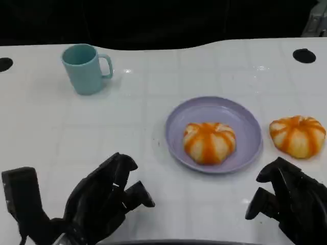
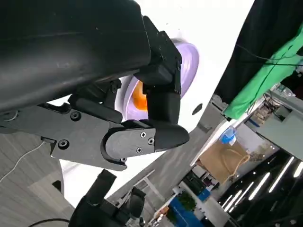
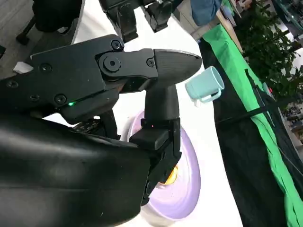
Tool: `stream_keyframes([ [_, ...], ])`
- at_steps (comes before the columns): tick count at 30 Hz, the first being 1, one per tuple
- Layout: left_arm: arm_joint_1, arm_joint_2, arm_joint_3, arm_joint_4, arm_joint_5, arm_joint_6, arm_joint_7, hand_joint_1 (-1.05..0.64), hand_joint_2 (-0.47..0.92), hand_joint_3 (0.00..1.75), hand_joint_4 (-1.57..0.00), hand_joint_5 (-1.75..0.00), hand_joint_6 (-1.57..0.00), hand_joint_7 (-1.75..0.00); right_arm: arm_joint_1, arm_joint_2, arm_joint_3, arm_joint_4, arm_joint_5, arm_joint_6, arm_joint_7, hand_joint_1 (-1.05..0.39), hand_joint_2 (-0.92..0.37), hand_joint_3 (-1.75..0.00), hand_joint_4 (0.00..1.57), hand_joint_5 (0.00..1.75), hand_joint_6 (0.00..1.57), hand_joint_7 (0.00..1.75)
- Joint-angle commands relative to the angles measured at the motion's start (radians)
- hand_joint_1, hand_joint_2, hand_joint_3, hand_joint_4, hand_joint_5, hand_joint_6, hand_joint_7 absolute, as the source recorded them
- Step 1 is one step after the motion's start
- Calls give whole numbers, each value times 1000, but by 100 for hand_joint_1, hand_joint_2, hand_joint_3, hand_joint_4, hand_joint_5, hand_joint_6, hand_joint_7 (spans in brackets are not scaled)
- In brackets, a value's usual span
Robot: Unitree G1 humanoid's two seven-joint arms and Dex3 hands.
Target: Grasp the bread from the table and place it into the plate.
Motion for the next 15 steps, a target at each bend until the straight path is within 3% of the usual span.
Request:
stream_keyframes([
  [1, 13, 9, 3, -17, 1, -6, 28, -55, 92, 47, -72, -175, -46, -174, 4, -8, -10, -15, 10, 1, 2, -47, -92, -33, 66, 175, 53, 159],
  [15, 4, 23, -10, 3, 10, -21, 25, -54, 92, 46, -74, -175, -48, -174, 0, -17, -11, -3, 1, -8, 18, -48, -92, -33, 66, 175, 54, 159],
])
